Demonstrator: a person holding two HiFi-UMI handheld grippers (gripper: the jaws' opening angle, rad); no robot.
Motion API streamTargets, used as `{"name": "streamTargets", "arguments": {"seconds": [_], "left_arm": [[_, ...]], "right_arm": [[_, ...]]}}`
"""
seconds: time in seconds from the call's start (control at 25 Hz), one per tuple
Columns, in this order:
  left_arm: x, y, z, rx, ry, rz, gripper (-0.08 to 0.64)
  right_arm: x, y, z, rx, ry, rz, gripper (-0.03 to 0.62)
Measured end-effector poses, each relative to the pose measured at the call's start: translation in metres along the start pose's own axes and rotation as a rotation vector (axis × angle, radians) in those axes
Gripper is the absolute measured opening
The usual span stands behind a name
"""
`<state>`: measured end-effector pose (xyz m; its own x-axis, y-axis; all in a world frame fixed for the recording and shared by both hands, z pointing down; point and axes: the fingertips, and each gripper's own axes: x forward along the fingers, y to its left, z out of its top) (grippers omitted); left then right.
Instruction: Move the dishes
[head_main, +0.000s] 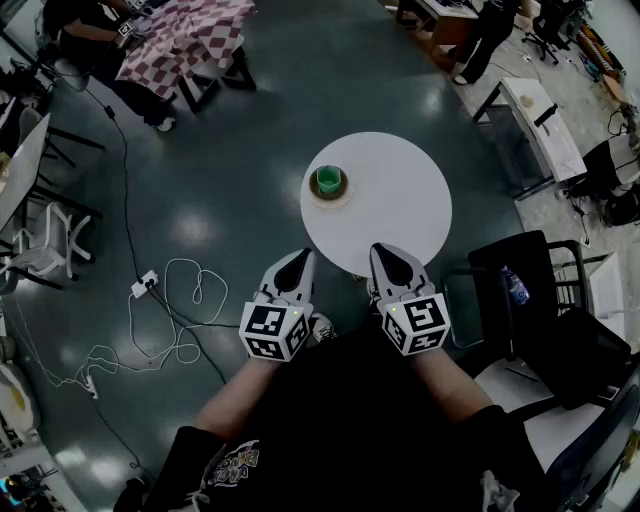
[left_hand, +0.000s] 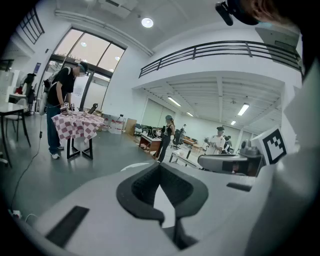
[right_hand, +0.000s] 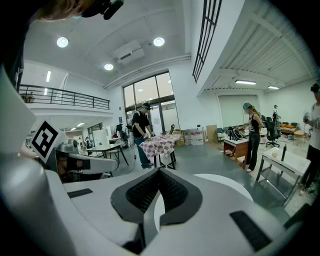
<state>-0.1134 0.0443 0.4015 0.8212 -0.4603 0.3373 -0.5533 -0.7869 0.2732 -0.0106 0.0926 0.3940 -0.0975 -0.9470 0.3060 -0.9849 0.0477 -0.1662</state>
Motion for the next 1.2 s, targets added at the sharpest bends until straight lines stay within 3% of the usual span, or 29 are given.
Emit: {"name": "streamTargets", "arguments": {"seconds": [0.96, 1.2], "left_arm": [[-0.003, -0.017, -0.008, 0.015, 0.011, -0.037, 0.005], [0.001, -0.013, -0.014, -0.024, 0.006, 0.004, 0.003]], "right_arm": [[-0.012, -0.001, 0.0, 0.004, -0.024, 0.027, 0.025], [-0.002, -0.007, -0.002, -0.002, -0.001, 0.062, 0.024]]}}
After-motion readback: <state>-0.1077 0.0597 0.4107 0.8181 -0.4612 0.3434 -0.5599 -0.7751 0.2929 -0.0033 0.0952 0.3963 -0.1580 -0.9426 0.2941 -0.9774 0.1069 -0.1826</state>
